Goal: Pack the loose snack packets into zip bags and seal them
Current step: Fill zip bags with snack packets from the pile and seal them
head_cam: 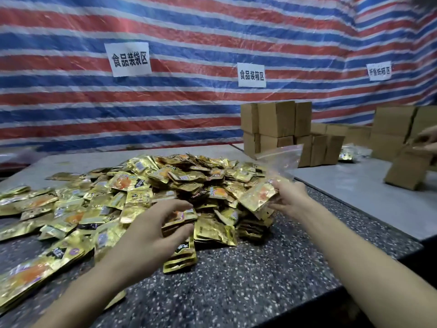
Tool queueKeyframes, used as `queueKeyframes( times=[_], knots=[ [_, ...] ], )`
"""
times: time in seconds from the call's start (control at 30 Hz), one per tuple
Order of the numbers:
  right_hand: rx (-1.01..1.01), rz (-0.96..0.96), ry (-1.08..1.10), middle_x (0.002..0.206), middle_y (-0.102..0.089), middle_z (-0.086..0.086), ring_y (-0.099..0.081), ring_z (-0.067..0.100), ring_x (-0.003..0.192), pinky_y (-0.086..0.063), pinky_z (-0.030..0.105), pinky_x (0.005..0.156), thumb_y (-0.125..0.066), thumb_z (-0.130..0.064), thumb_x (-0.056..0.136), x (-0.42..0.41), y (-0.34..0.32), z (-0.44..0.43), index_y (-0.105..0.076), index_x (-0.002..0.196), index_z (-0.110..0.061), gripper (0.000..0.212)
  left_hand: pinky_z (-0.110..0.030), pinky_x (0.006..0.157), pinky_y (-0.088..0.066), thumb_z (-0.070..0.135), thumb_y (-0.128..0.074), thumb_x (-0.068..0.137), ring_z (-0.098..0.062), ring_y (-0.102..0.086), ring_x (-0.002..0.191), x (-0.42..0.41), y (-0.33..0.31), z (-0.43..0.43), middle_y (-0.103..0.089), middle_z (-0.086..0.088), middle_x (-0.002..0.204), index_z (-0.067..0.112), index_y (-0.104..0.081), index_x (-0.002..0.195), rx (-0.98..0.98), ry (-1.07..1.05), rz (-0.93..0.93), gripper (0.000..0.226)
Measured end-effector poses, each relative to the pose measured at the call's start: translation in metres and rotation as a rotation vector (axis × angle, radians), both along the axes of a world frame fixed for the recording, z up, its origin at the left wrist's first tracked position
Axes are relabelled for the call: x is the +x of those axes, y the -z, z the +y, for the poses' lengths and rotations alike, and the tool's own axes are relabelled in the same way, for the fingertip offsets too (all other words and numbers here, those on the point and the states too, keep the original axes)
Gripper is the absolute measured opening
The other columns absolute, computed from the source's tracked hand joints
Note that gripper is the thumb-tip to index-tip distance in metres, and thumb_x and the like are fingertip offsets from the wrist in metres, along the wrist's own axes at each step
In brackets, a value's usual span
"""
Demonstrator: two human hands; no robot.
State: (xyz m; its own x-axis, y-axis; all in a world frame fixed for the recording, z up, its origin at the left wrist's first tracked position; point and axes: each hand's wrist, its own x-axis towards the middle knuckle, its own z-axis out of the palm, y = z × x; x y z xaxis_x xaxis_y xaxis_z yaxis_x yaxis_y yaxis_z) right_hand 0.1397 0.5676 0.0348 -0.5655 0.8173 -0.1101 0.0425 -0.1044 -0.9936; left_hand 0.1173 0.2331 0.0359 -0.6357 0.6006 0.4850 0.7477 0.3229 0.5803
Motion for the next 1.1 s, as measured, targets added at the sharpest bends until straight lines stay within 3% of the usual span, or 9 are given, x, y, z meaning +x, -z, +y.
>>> queueKeyframes(
  times=[0.1, 0.17, 0.23, 0.33, 0.47, 0.63, 0.83, 1.0, 1.1],
  knots=[
    [0.025, -0.126, 0.111, 0.122, -0.063, 0.022, -0.067, 0.034, 0.097, -0.059, 0.038, 0.053, -0.069, -0.01, 0.092, -0.007, 0.018, 0.026, -0.047, 0.128, 0.001, 0.044, 0.003, 0.077, -0.036, 0.036, -0.065, 0.091, 0.026, -0.042, 0.105, -0.002, 0.008, -0.003, -0.053, 0.032, 0.112, 0.04, -0.06, 0.116, -0.047, 0.006, -0.005, 0.026],
    [0.238, -0.43, 0.128, 0.131, -0.057, 0.025, -0.062, 0.039, 0.11, -0.061, 0.047, 0.078, -0.073, -0.026, 0.09, -0.008, 0.033, 0.033, -0.047, 0.127, 0.002, 0.053, 0.005, 0.077, -0.034, 0.036, -0.065, 0.091, 0.022, -0.045, 0.103, -0.003, 0.012, -0.009, -0.056, 0.026, 0.109, 0.037, -0.062, 0.11, -0.07, 0.006, -0.01, 0.019],
    [0.421, -0.703, 0.133, 0.15, -0.041, 0.027, -0.041, 0.044, 0.136, -0.039, 0.053, 0.111, -0.065, -0.051, 0.093, -0.009, 0.048, 0.037, -0.039, 0.143, 0.005, 0.08, 0.004, 0.077, -0.034, 0.035, -0.065, 0.091, 0.02, -0.046, 0.102, -0.007, 0.014, -0.016, -0.057, 0.024, 0.107, 0.037, -0.063, 0.107, -0.081, -0.013, -0.015, 0.016],
    [0.463, -0.745, 0.203, 0.16, -0.021, 0.029, -0.02, 0.045, 0.147, -0.021, 0.053, 0.119, -0.057, -0.055, 0.096, -0.009, 0.046, 0.025, -0.014, 0.154, 0.006, 0.095, -0.001, 0.079, -0.037, 0.039, -0.064, 0.092, 0.02, -0.045, 0.105, -0.012, 0.018, -0.032, -0.056, 0.029, 0.111, 0.041, -0.062, 0.108, -0.115, -0.058, -0.025, 0.016],
    [0.795, -0.639, 0.265, 0.163, -0.008, 0.027, -0.016, 0.044, 0.148, -0.016, 0.057, 0.118, -0.066, -0.036, 0.091, -0.014, 0.02, -0.015, 0.0, 0.155, 0.005, 0.1, -0.008, 0.082, -0.038, 0.043, -0.063, 0.092, 0.019, -0.046, 0.107, -0.018, 0.018, -0.067, -0.057, 0.031, 0.113, 0.041, -0.063, 0.11, -0.119, -0.145, -0.066, 0.019],
    [1.152, -0.273, -0.126, 0.149, -0.041, 0.018, -0.038, 0.036, 0.136, -0.033, 0.055, 0.111, -0.065, -0.03, 0.091, -0.038, -0.006, -0.122, -0.045, 0.144, -0.009, 0.061, -0.02, 0.087, -0.048, 0.035, -0.065, 0.093, 0.008, -0.058, 0.101, -0.029, 0.016, -0.126, -0.062, 0.024, 0.11, 0.037, -0.062, 0.112, -0.043, -0.328, -0.12, 0.02],
    [1.146, 0.028, -0.647, 0.12, -0.052, -0.007, -0.052, 0.012, 0.111, -0.048, 0.042, 0.102, -0.064, -0.026, 0.094, -0.045, -0.002, -0.246, -0.063, 0.115, -0.023, 0.022, -0.032, 0.085, -0.05, 0.032, -0.066, 0.093, -0.016, -0.063, 0.097, -0.058, 0.023, -0.214, -0.068, 0.005, 0.107, 0.024, -0.066, 0.113, -0.049, -0.74, -0.118, 0.022],
    [1.097, 0.093, -0.8, 0.112, -0.054, -0.011, -0.057, 0.01, 0.107, -0.051, 0.04, 0.096, -0.063, -0.025, 0.093, -0.048, 0.02, -0.287, -0.061, 0.103, -0.03, 0.011, -0.039, 0.096, -0.045, 0.038, -0.06, 0.093, -0.03, -0.052, 0.122, -0.08, 0.041, -0.282, -0.059, -0.006, 0.133, 0.019, -0.063, 0.124, -0.487, -1.2, -0.068, 0.037],
    [1.085, 0.099, -0.853, 0.113, -0.054, -0.012, -0.055, 0.01, 0.109, -0.051, 0.043, 0.098, -0.063, -0.026, 0.093, -0.048, 0.028, -0.292, -0.058, 0.098, -0.036, 0.012, -0.037, 0.086, -0.051, 0.024, -0.06, 0.09, -0.032, -0.061, 0.102, -0.081, 0.052, -0.305, -0.071, -0.011, 0.107, 0.014, -0.069, 0.092, -0.533, -1.327, -0.165, 0.013]
  ],
)
